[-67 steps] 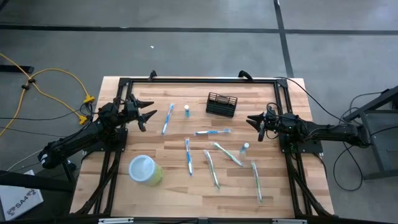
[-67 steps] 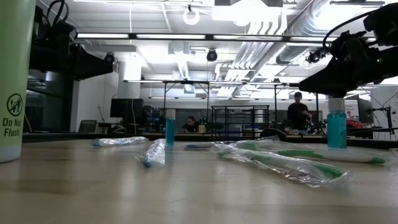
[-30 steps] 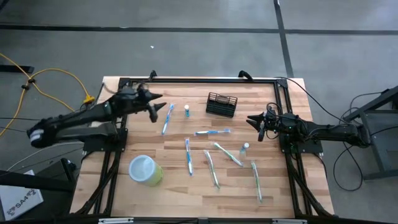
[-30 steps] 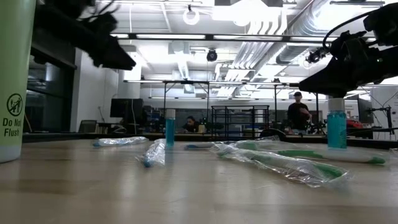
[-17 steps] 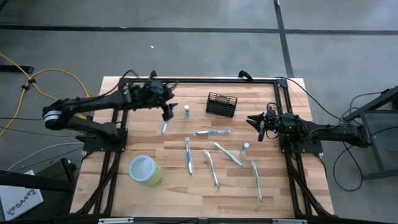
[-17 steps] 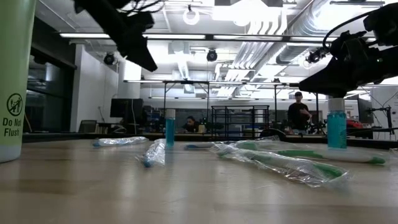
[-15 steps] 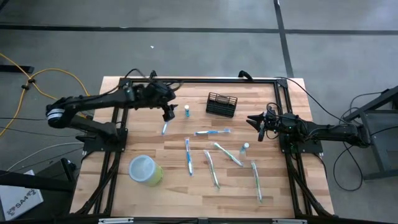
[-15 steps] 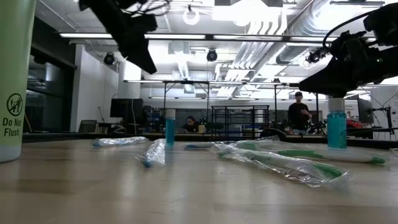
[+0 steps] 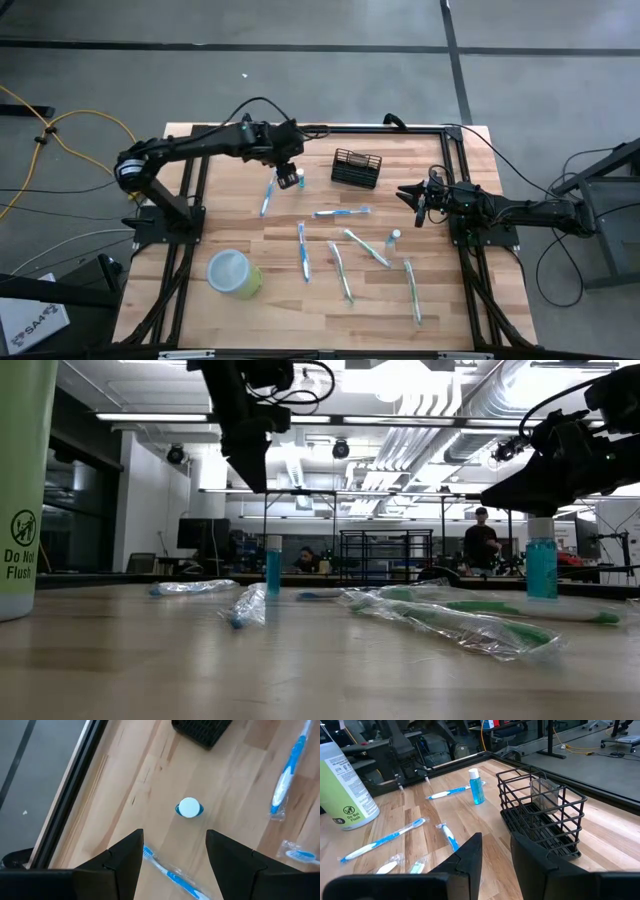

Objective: Pick & Place toothbrushing station
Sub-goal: Put the left blue mouthwash into the middle section of the black mesh organizer

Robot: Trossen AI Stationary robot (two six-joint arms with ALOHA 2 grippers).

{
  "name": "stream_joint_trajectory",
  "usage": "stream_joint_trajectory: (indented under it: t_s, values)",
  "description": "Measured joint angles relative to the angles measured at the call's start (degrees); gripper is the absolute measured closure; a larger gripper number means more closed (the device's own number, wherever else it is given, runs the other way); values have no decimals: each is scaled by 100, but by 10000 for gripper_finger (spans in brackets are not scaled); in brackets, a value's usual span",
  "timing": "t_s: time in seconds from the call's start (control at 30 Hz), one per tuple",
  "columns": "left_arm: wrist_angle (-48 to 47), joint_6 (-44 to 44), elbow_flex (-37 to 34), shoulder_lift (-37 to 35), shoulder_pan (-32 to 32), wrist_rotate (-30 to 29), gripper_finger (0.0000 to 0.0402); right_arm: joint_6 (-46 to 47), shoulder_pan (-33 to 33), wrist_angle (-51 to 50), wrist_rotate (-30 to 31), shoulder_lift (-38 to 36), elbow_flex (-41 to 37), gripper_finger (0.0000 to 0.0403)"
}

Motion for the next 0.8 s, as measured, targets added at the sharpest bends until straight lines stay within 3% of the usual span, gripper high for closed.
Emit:
stream_joint_trajectory:
  t_s: [0.47,0.67,0.8]
  values:
    - [-35,341,13,144,-95,180,195,2,-1,0,0,-1,0,309]
    - [-2,538,51,189,-133,-374,195,2,1,0,1,1,0,309]
    - [-34,747,301,391,-144,-384,195,2,-1,0,2,-1,0,309]
